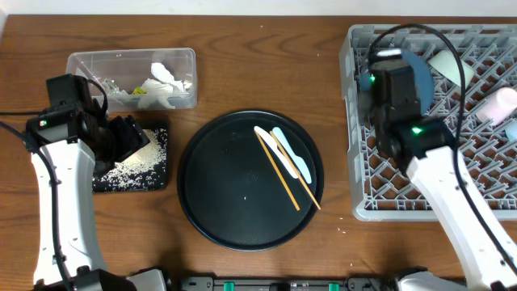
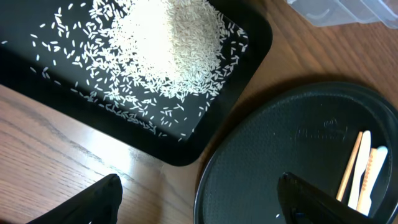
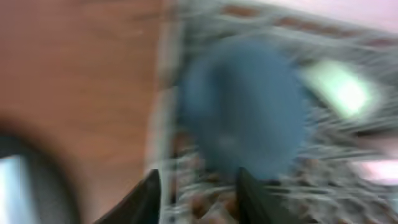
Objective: Sort waste into correct bins and load items into the dishwasher rack
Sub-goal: 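Reach the right gripper to the chopsticks on the round tray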
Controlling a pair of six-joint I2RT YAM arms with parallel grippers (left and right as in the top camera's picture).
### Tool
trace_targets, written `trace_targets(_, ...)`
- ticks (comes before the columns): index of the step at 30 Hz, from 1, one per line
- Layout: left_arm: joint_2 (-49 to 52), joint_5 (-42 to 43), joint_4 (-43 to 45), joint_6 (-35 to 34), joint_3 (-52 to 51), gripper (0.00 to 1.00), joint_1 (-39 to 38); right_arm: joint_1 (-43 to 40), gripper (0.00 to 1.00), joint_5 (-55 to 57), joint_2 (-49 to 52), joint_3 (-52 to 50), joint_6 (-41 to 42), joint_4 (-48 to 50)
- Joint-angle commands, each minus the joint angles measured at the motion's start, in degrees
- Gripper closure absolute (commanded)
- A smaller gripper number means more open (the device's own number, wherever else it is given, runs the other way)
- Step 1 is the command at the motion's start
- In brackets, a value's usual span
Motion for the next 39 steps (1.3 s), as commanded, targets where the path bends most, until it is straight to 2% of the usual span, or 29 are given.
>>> trace_targets(1, -0.04, -0.13, -0.13, -0.28, -0.07, 0.19, 0.13, 0.15, 0.5, -29.31, -2.32, 0.17, -3.72, -2.89)
trace_targets(4, -0.04, -0.11, -0.13, -0.31, -0.07, 0.19, 0.13, 0.7, 0.49, -39.98, -2.01, 0.17, -4.09, -6.23)
trace_targets(6, -0.04, -0.11, -0.13, -0.31, -0.07, 0.19, 0.13, 1.84, 0.5, -40.5, -1.57, 0.17, -4.11, -8.41)
trace_targets(18, -0.04, -0.13, -0.13, -0.31, -0.07, 0.19, 0.13, 14.53, 0.52, -29.99, 4.81, 0.17, -4.04, -10.6)
trace_targets(21, -0.04, -0.13, -0.13, -0.31, -0.07, 0.19, 0.13, 16.61, 0.57, -27.89, 7.5, 0.15, -2.84, -10.71)
trace_targets(26, -0.04, -0.13, -0.13, -0.31, -0.07, 0.19, 0.13, 18.12, 0.68, -27.04, 12.48, 0.15, 0.85, -10.6)
trace_targets(36, -0.04, -0.13, -0.13, -0.28, -0.13, 0.19, 0.13, 21.42, 0.7, -26.97, 21.77, 0.15, 1.97, -8.85)
trace_targets(39, -0.04, -0.13, -0.15, -0.28, -0.26, 0.19, 0.13, 22.71, 0.73, -24.0, 24.5, 0.15, 3.19, -7.96)
